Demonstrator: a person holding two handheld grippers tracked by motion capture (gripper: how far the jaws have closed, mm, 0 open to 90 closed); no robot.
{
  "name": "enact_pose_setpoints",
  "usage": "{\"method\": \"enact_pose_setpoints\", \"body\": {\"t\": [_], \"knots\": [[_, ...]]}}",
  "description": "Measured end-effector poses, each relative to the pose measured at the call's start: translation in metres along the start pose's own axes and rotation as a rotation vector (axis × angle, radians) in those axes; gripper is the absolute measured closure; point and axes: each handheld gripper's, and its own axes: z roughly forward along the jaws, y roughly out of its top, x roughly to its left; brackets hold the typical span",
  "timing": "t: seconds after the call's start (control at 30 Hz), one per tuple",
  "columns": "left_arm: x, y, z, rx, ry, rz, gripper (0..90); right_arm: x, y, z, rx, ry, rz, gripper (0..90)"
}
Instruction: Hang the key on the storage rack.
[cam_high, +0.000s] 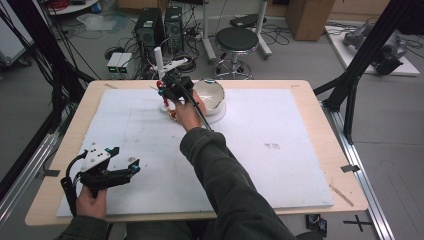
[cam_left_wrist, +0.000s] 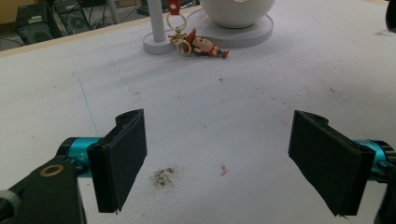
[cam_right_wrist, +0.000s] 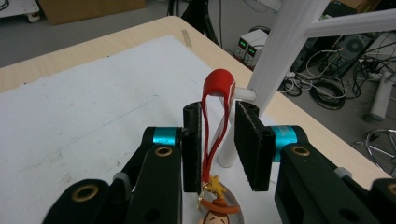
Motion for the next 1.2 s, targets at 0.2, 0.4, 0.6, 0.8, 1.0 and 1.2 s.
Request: {"method": "enact_pose_setpoints", "body": {"t": [0.2, 0.4, 0.6, 0.8, 1.0, 1.2], "knots": [[0.0, 0.0, -0.001, 0.001, 0.003, 0.002, 19.8, 0.001, 0.002, -0.004, -0.016, -0.005, -0.006, 73.9], [0.0, 0.0, -0.001, -0.001, 0.004, 0.002, 19.8, 0.0, 0.003, -0.008, -0.018, -0.013, -0.016, 81.1], [0.001, 0.0, -0.001, 0.002, 0.004, 0.005, 19.8, 0.001, 0.002, -0.006, -0.016, 0.01, -0.02, 82.9], [0.001, -0.001, -0.002, -0.003, 0.005, 0.0, 19.7, 0.008, 0.002, -0.005, 0.005, 0.056, -0.049, 86.1], [0.001, -0.001, -0.002, -0.002, 0.005, 0.002, 19.8, 0.007, -0.001, 0.003, 0.034, 0.023, -0.057, 88.7], [0.001, -0.001, -0.002, 0.001, 0.003, 0.005, 19.7, 0.006, 0.0, 0.003, 0.018, -0.011, -0.063, 89.0]]}}
